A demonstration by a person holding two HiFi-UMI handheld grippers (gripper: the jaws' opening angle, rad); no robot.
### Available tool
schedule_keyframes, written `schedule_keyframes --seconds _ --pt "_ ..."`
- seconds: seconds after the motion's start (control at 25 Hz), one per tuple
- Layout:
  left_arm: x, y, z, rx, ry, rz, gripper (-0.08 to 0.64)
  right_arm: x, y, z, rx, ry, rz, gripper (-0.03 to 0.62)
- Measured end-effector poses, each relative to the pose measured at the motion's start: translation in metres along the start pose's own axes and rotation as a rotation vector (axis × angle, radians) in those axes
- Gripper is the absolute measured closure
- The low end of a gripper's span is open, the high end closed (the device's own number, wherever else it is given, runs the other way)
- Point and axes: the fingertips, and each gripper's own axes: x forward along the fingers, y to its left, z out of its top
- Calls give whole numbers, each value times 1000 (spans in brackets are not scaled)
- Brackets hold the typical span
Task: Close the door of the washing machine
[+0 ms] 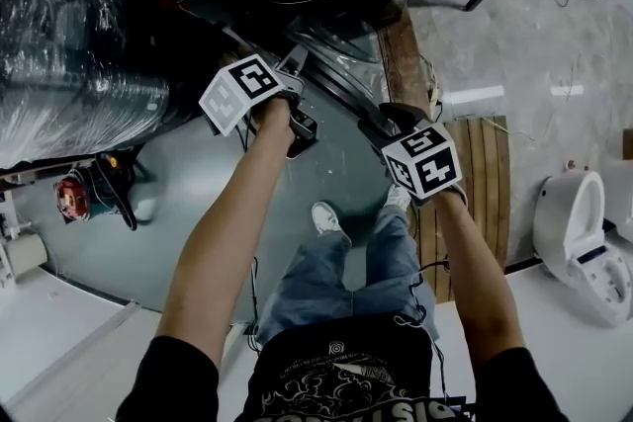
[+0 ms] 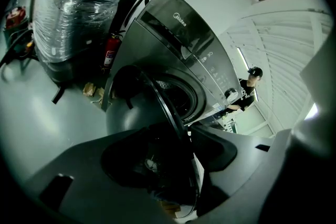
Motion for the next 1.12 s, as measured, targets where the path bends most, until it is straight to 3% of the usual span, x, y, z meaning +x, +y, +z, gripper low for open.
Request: schedule_keyframes --seconds 0.32,0.56,1.12 --pt "19 -15 4 -78 -87 35 291 15 -32 2 -94 50 37 399" --pt "28 -23 9 -114 -155 55 288 18 -63 12 -125 48 12 495" --pt "53 -38 22 -186 -255 62 278 31 -115 39 -278 88 66 503"
